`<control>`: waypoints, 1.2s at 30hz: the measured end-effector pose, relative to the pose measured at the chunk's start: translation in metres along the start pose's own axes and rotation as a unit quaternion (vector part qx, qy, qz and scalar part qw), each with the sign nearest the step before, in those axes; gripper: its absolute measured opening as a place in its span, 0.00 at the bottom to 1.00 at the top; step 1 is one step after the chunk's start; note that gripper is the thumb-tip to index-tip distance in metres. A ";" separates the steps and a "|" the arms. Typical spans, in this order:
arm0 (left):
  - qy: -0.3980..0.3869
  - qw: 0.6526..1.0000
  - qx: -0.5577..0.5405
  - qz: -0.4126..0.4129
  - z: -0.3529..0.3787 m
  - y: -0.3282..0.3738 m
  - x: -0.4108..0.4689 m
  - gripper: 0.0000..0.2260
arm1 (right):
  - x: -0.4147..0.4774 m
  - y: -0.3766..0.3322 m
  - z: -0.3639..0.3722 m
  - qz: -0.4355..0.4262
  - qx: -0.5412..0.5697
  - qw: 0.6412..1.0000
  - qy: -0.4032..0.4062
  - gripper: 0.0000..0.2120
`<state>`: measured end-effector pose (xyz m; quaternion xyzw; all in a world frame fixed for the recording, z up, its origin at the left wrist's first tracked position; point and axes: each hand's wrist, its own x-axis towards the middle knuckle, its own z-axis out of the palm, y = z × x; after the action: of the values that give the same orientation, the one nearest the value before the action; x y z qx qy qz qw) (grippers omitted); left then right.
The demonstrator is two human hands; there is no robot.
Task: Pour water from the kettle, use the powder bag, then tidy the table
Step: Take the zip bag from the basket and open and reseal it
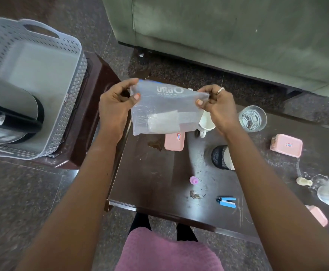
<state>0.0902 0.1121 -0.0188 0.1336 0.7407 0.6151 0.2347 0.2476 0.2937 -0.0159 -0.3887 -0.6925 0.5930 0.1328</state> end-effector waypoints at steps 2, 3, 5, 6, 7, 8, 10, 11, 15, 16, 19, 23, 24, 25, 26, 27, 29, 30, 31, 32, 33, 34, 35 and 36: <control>0.019 0.998 0.044 0.028 0.000 -0.003 0.005 0.19 | 0.005 -0.001 0.004 0.006 -0.046 0.999 0.017 0.15; 0.028 0.996 0.077 0.041 0.001 -0.005 0.006 0.19 | 0.008 -0.001 0.005 0.005 -0.070 0.997 0.034 0.13; 0.042 0.988 0.138 0.059 0.002 -0.006 0.006 0.15 | 0.012 -0.002 0.008 -0.006 -0.085 0.994 0.062 0.08; 0.050 0.984 0.157 0.066 0.003 -0.007 0.006 0.12 | 0.014 -0.002 0.009 -0.007 -0.084 0.994 0.064 0.07; 0.058 0.981 0.171 0.067 0.003 -0.007 0.007 0.08 | 0.016 -0.002 0.010 -0.003 -0.084 0.995 0.058 0.06; 0.066 0.978 0.184 0.065 0.004 -0.007 0.008 0.07 | 0.017 -0.002 0.011 0.003 -0.086 0.995 0.048 0.07; 0.082 0.973 0.208 0.052 0.005 -0.007 0.013 0.07 | 0.021 -0.002 0.013 0.010 -0.083 0.996 0.037 0.11; 0.090 0.971 0.216 0.045 0.006 -0.007 0.016 0.08 | 0.024 -0.002 0.015 0.010 -0.076 0.996 0.039 0.12; 0.124 0.964 0.235 0.028 0.014 -0.008 0.028 0.12 | 0.035 0.000 0.023 0.018 -0.050 0.994 0.090 0.13; 0.134 0.959 0.247 0.023 0.016 -0.009 0.031 0.12 | 0.038 0.002 0.025 0.021 -0.034 0.993 0.109 0.13; 0.142 0.948 0.285 -0.027 0.023 -0.016 0.045 0.12 | 0.046 0.006 0.032 0.028 0.034 0.986 0.160 0.13; 0.123 0.942 0.298 -0.090 0.028 -0.037 0.063 0.13 | 0.049 0.019 0.040 0.058 0.065 0.993 0.081 0.09; 0.120 0.941 0.299 -0.104 0.029 -0.042 0.066 0.13 | 0.049 0.023 0.041 0.076 0.066 0.994 0.042 0.10; 0.117 0.940 0.300 -0.117 0.030 -0.047 0.068 0.12 | 0.049 0.027 0.040 0.091 0.058 0.994 0.004 0.14; 0.115 0.939 0.297 -0.128 0.031 -0.053 0.069 0.12 | 0.049 0.031 0.039 0.101 0.035 0.994 -0.026 0.20; 0.112 0.941 0.289 -0.138 0.031 -0.058 0.069 0.12 | 0.049 0.036 0.040 0.106 -0.002 0.993 -0.045 0.24; 0.099 0.949 0.259 -0.149 0.033 -0.068 0.070 0.12 | 0.055 0.044 0.044 0.107 -0.079 0.990 -0.046 0.30; 0.087 0.954 0.245 -0.149 0.035 -0.073 0.070 0.12 | 0.058 0.047 0.047 0.103 -0.107 0.988 -0.034 0.30; 0.074 0.958 0.236 -0.144 0.037 -0.077 0.070 0.14 | 0.061 0.050 0.051 0.093 -0.134 0.986 -0.020 0.30; 0.061 0.961 0.234 -0.136 0.041 -0.082 0.071 0.17 | 0.066 0.054 0.053 0.082 -0.168 0.982 -0.008 0.29; 0.045 0.962 0.239 -0.128 0.044 -0.086 0.071 0.20 | 0.070 0.058 0.055 0.071 -0.210 0.975 -0.001 0.28; 0.026 0.959 0.253 -0.122 0.048 -0.090 0.070 0.24 | 0.074 0.062 0.058 0.064 -0.253 0.965 0.000 0.27; 0.007 0.952 0.283 -0.115 0.052 -0.095 0.068 0.27 | 0.076 0.067 0.060 0.064 -0.292 0.954 -0.004 0.26; -0.011 0.938 0.332 -0.103 0.055 -0.100 0.065 0.29 | 0.076 0.071 0.064 0.069 -0.320 0.945 -0.011 0.24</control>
<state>0.0717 0.1693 -0.1349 0.1332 0.9099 0.3051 0.2474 0.1829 0.3003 -0.1197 -0.4510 -0.8188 0.3521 -0.0472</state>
